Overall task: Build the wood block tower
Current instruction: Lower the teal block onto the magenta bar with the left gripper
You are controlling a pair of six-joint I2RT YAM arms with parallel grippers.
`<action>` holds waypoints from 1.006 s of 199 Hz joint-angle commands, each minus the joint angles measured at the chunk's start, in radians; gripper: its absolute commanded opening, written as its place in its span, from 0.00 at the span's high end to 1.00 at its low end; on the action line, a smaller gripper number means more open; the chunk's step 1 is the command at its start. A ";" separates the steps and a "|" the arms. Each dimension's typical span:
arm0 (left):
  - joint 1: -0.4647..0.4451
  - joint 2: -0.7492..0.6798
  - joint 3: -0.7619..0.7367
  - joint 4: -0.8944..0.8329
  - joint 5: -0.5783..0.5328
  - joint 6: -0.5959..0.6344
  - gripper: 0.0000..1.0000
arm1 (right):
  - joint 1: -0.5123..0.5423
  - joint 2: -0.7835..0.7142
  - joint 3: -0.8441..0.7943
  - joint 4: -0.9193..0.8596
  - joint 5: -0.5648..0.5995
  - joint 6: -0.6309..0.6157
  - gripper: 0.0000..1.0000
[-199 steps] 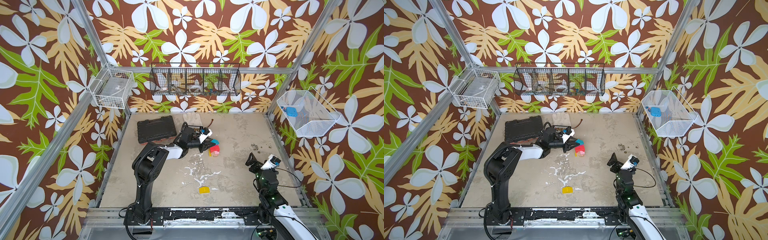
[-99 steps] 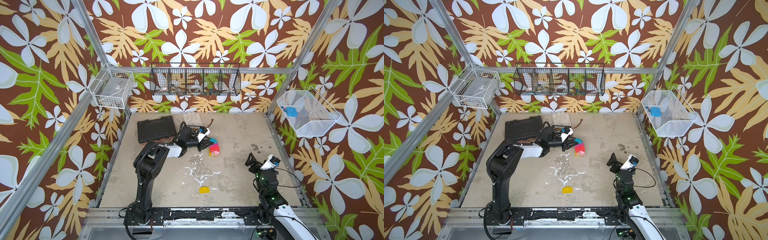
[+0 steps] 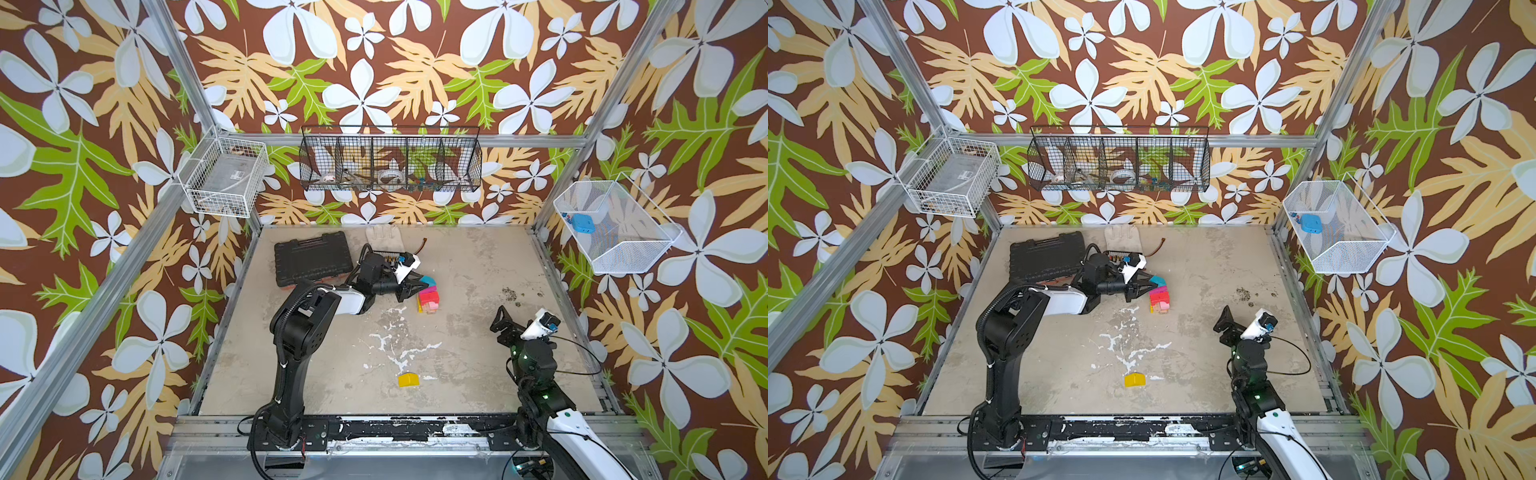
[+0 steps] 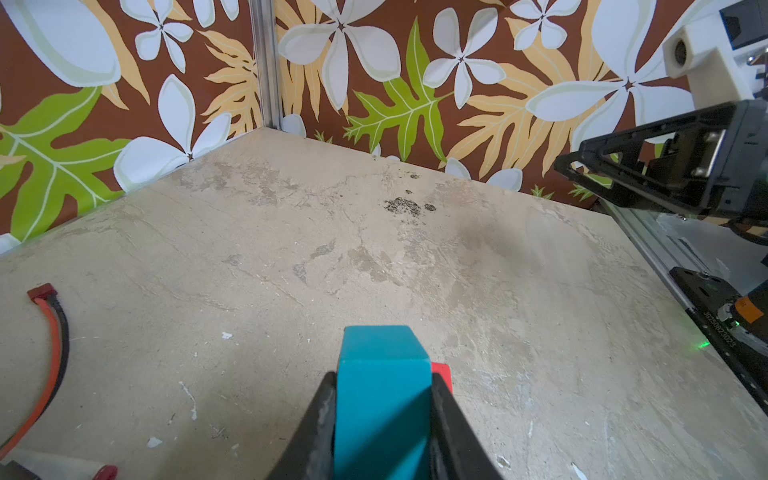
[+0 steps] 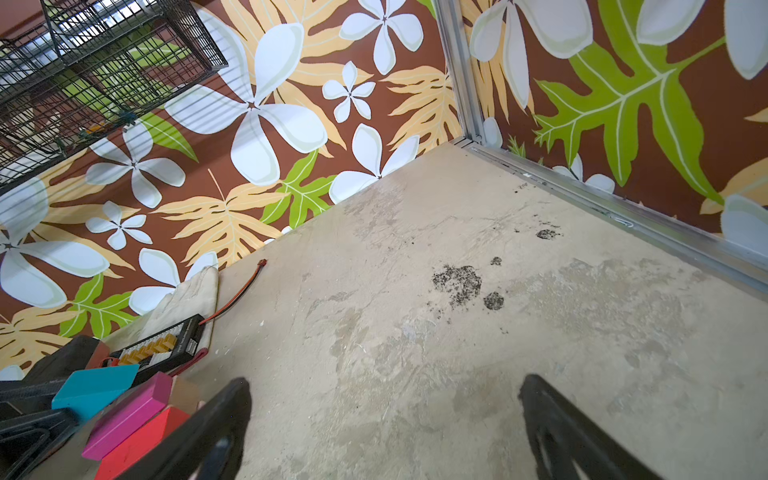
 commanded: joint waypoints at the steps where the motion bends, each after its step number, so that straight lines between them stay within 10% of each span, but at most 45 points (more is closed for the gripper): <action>1: 0.002 0.002 0.009 0.029 0.017 0.001 0.97 | 0.002 0.001 0.002 0.029 0.003 -0.008 0.00; 119: 0.002 0.028 0.006 0.059 0.017 -0.020 0.94 | 0.002 -0.001 0.002 0.029 0.003 -0.008 0.00; 200: 0.002 0.020 -0.009 0.080 0.010 -0.033 0.75 | 0.002 -0.001 0.002 0.029 0.003 -0.008 0.00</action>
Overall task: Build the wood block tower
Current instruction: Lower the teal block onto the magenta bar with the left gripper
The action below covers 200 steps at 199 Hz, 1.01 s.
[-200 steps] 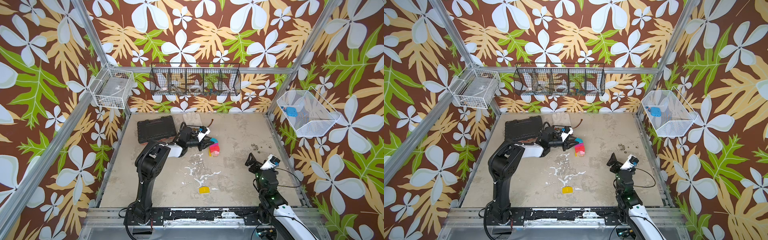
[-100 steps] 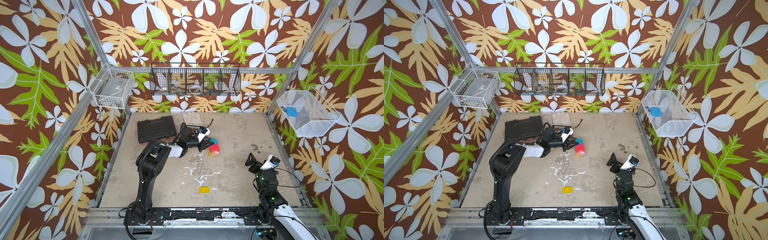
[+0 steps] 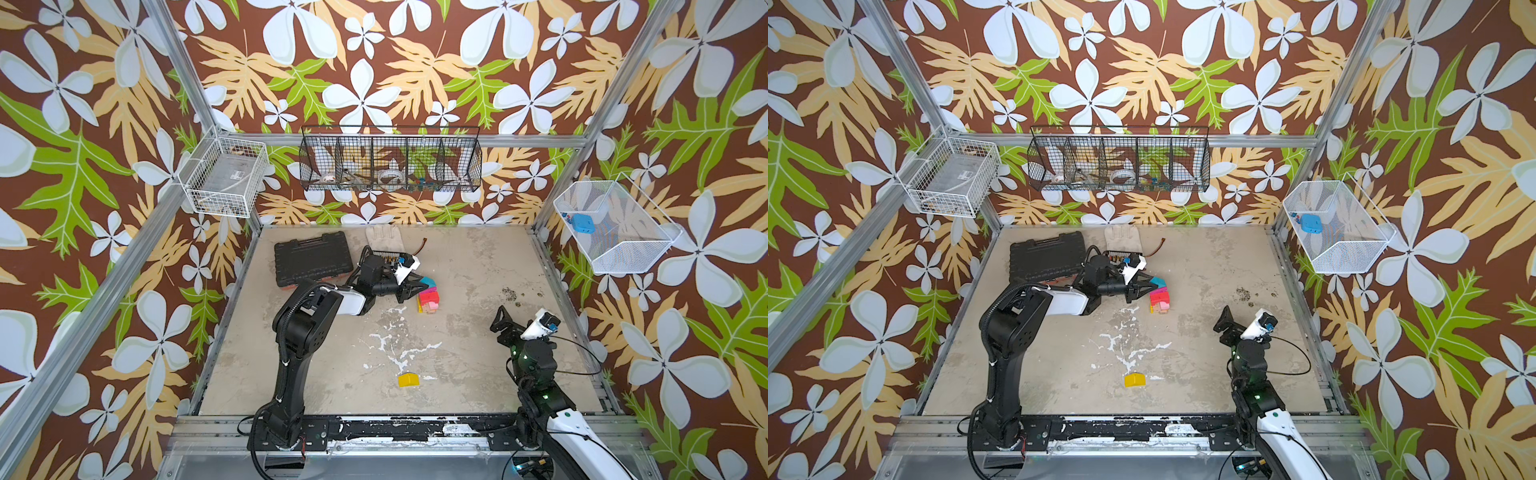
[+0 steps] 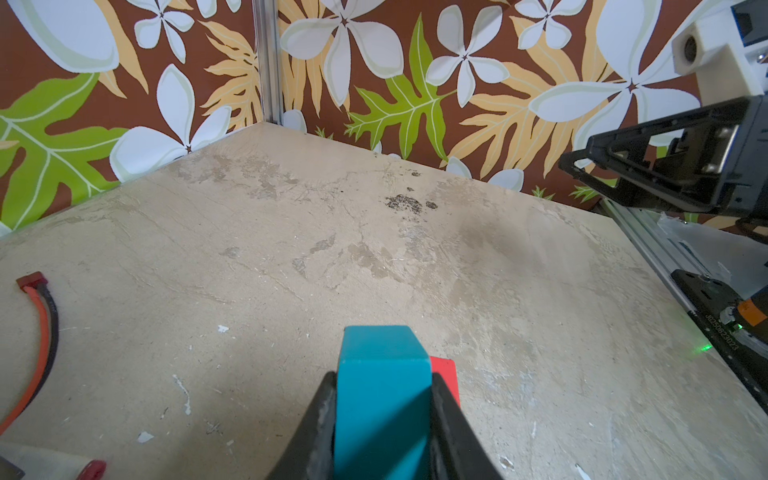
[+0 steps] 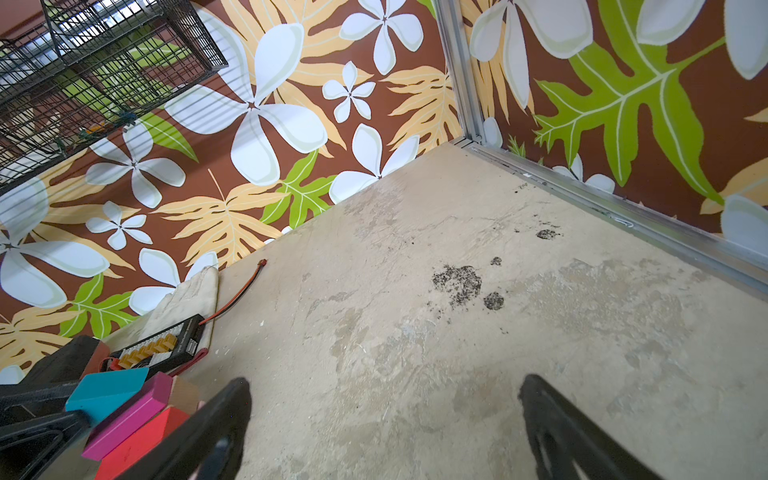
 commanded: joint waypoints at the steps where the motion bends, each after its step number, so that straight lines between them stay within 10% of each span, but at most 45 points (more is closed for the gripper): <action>1: 0.002 -0.005 -0.004 0.044 0.010 -0.007 0.75 | 0.002 -0.001 0.002 0.028 0.003 -0.008 0.00; 200: 0.003 0.012 0.002 0.055 0.011 -0.042 0.60 | 0.002 -0.002 0.003 0.029 0.002 -0.010 0.00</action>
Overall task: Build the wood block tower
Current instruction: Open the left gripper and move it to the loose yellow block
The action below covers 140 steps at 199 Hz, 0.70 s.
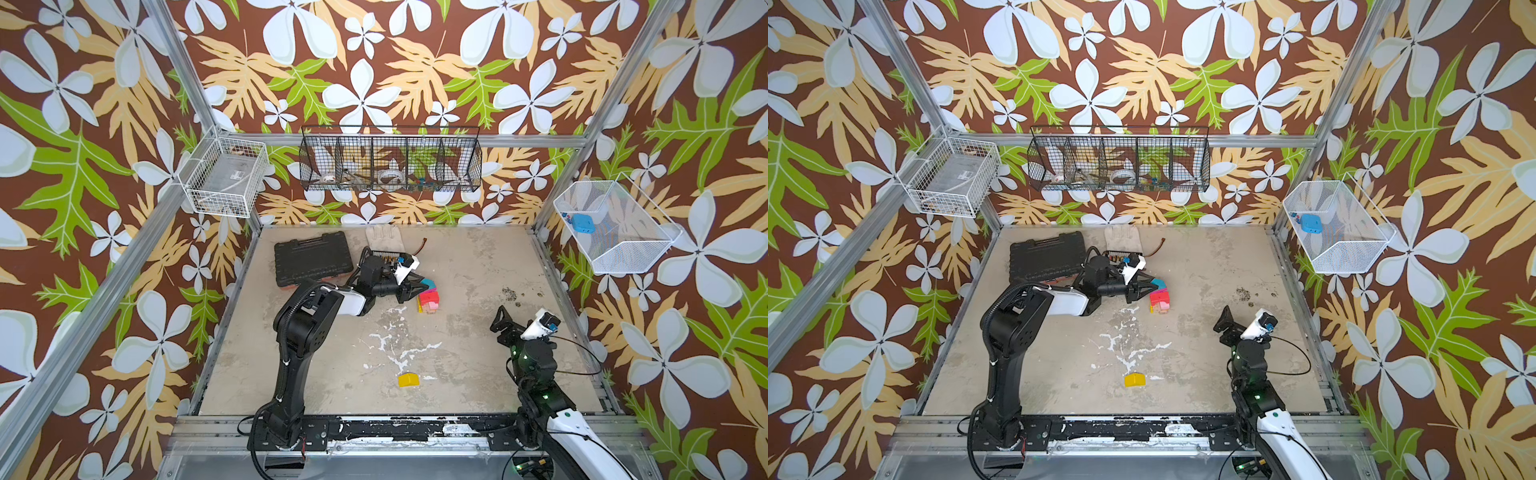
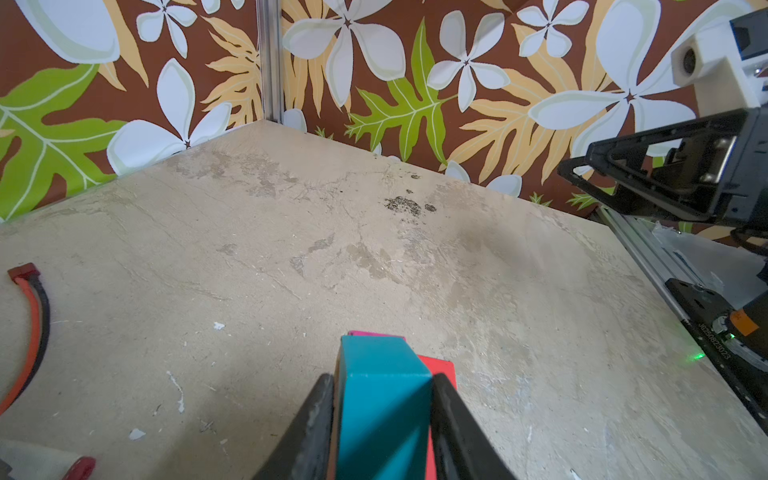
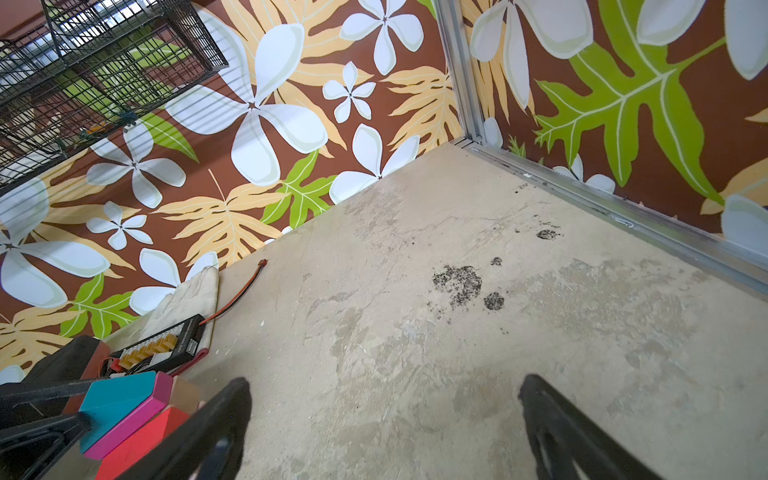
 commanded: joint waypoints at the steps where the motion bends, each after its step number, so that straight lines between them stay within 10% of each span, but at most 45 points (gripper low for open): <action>1: 0.002 0.004 0.005 0.033 0.011 -0.008 0.60 | 0.002 0.000 0.003 0.029 0.002 -0.010 0.00; 37: 0.002 -0.004 0.001 0.032 0.010 -0.004 0.54 | 0.002 0.000 0.003 0.029 0.003 -0.009 0.00; 58: 0.002 -0.025 -0.008 0.031 -0.001 0.006 0.01 | 0.002 0.000 0.003 0.029 0.002 -0.009 0.00; 140: 0.002 -0.246 -0.171 0.118 -0.129 -0.039 0.00 | 0.002 0.002 0.002 0.031 0.002 -0.009 0.00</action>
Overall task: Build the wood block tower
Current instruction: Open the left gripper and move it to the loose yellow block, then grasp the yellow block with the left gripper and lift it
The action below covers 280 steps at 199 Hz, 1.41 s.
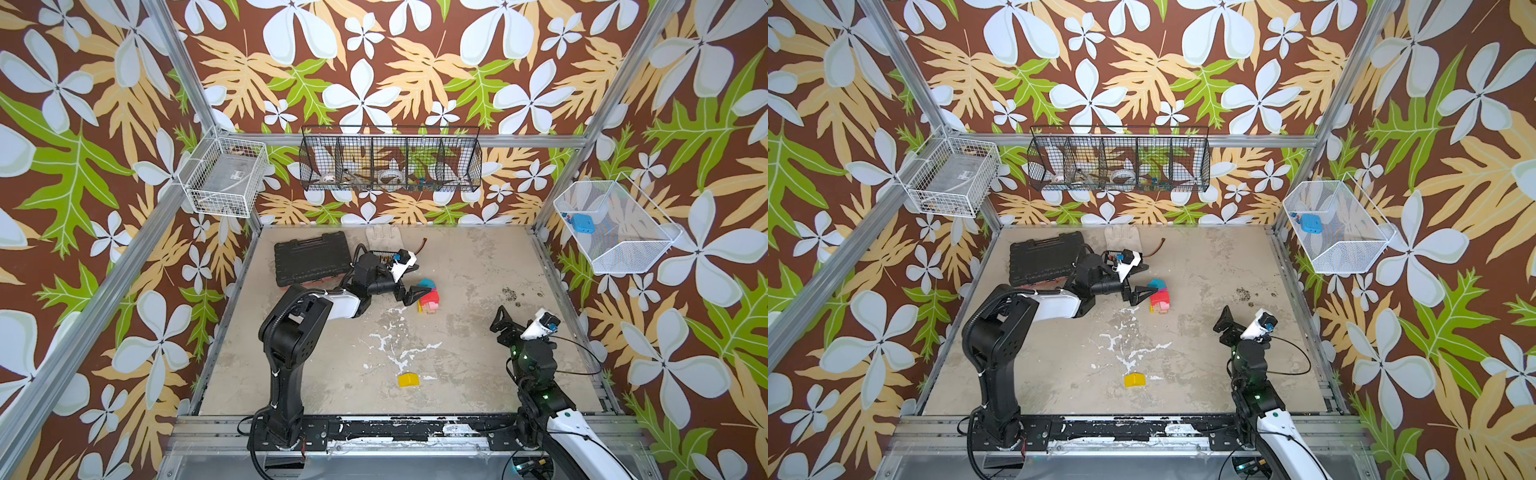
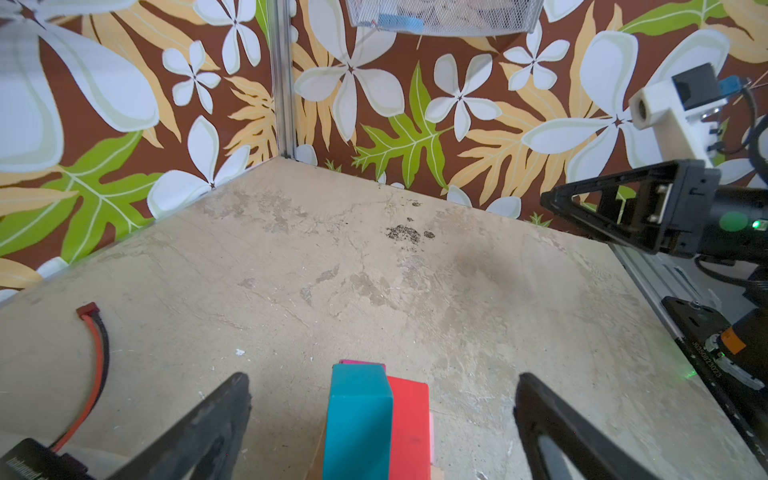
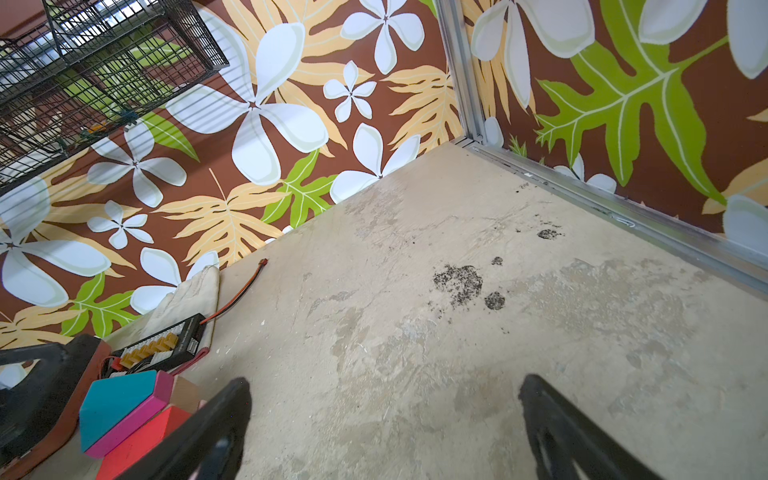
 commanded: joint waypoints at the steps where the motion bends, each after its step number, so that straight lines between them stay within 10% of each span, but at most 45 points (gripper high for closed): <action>1: 0.002 -0.087 -0.081 0.108 -0.082 -0.042 0.00 | 0.002 0.001 0.002 0.031 0.005 -0.009 0.00; 42: -0.008 -0.305 -0.302 0.118 -0.008 -0.083 0.00 | 0.001 0.006 0.003 0.034 0.003 -0.010 0.00; 85: -0.173 -0.545 -0.606 0.005 -0.231 0.017 0.05 | 0.002 0.008 0.003 0.035 0.001 -0.011 0.00; 123: -0.235 -0.656 -0.826 0.112 -0.205 -0.068 0.12 | 0.002 0.005 0.001 0.035 0.002 -0.011 0.00; 280: -0.366 -0.323 -0.847 0.309 -0.315 -0.094 0.20 | 0.002 0.021 0.005 0.044 -0.001 -0.013 0.00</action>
